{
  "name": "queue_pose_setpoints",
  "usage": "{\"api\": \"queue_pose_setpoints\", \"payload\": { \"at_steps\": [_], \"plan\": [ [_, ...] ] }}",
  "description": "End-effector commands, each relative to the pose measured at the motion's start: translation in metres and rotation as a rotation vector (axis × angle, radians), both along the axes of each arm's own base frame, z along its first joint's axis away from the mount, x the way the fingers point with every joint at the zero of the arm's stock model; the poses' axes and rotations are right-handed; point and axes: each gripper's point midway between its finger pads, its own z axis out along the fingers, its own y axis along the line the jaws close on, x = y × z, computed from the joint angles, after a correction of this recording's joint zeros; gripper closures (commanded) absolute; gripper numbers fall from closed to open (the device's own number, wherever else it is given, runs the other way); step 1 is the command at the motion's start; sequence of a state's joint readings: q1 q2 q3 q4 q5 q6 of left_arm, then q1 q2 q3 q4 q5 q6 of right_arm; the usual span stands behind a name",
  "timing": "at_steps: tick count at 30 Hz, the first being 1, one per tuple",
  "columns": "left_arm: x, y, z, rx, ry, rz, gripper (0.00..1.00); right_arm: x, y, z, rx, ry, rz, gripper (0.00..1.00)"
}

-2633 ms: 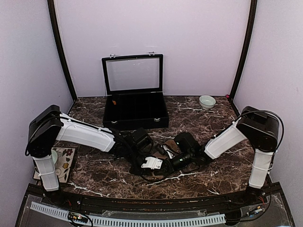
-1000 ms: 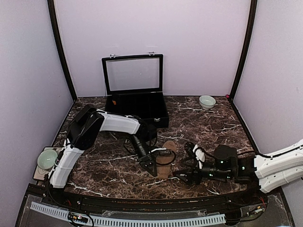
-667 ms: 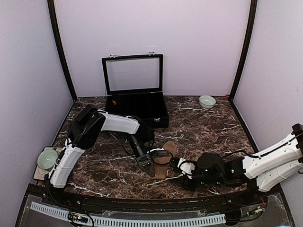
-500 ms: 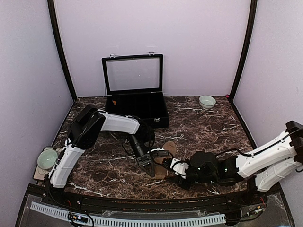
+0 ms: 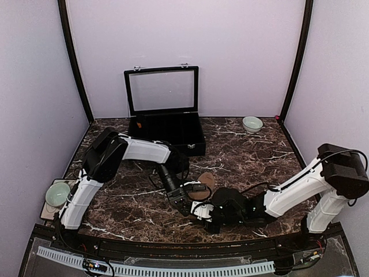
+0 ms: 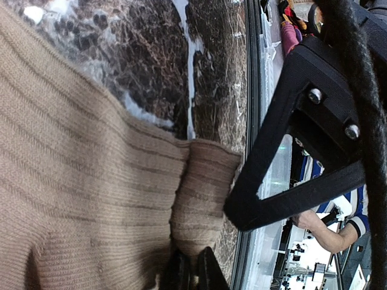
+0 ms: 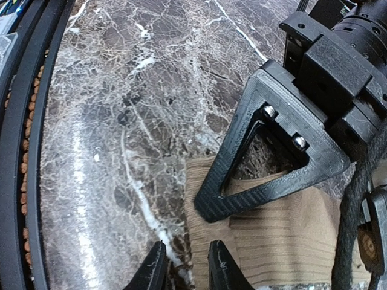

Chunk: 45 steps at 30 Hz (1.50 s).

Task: Roll the socks
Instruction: Roll the sock at the center of the board.

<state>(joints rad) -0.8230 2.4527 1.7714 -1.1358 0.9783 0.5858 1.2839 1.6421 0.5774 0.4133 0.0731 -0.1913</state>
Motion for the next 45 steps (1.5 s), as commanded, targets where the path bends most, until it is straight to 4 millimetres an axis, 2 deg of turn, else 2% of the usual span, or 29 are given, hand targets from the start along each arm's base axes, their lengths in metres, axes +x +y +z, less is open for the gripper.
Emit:
{"api": "queue_pose_setpoints", "payload": {
  "at_steps": [1,8,10,11,13,14,15,16,21,26,28,30,34,39,42,45],
  "plan": [
    [0.016,0.072,-0.11,0.37,-0.26,-0.173,0.98,0.007,0.013,0.006,0.042,-0.025,0.015,0.77],
    [0.015,0.069,-0.106,0.355,-0.252,-0.17,0.95,0.012,-0.002,-0.016,-0.001,0.024,-0.035,0.82],
    [0.014,0.067,-0.1,0.331,-0.246,-0.169,0.91,0.012,-0.007,-0.021,-0.011,0.041,-0.049,0.85],
    [0.014,0.065,-0.095,0.316,-0.249,-0.169,0.85,0.012,-0.009,-0.023,-0.017,0.051,-0.058,0.88],
    [0.013,0.062,-0.081,0.277,-0.265,-0.173,0.57,0.013,-0.014,-0.028,-0.026,0.079,-0.085,0.97],
    [0.012,0.063,-0.077,0.264,-0.269,-0.172,0.25,0.014,-0.015,-0.029,-0.027,0.1,-0.1,0.99],
    [0.015,0.059,-0.064,0.222,-0.311,-0.158,0.06,0.015,-0.017,-0.03,-0.03,0.127,-0.112,1.0],
    [0.016,0.058,-0.055,0.19,-0.337,-0.148,0.02,0.015,-0.019,-0.032,-0.032,0.154,-0.12,1.0],
    [0.02,0.06,-0.021,0.105,-0.462,-0.114,0.01,0.008,-0.023,-0.037,-0.062,0.226,-0.112,1.0],
    [0.027,0.062,0.002,0.056,-0.563,-0.074,0.01,0.008,-0.021,-0.035,-0.072,0.244,-0.117,1.0],
    [0.024,0.063,-0.006,0.066,-0.545,-0.072,0.01,0.01,-0.015,-0.028,-0.055,0.235,-0.112,1.0],
    [0.024,0.065,-0.023,0.102,-0.531,-0.081,0.01,0.016,-0.009,-0.014,-0.009,0.201,-0.118,1.0],
    [0.028,0.066,-0.046,0.138,-0.524,-0.091,0.03,0.018,-0.01,0.013,0.081,0.11,-0.128,1.0],
    [0.019,0.064,-0.051,0.123,-0.443,-0.132,0.15,0.003,-0.008,0.02,0.063,0.058,-0.102,0.99],
    [0.01,0.063,-0.048,0.09,-0.399,-0.159,0.16,-0.002,0.004,0.024,0.069,0.021,-0.071,0.96],
    [0.005,0.066,-0.052,0.087,-0.375,-0.191,0.16,0.005,0.016,0.023,0.081,-0.013,-0.071,0.92]
  ]
}}
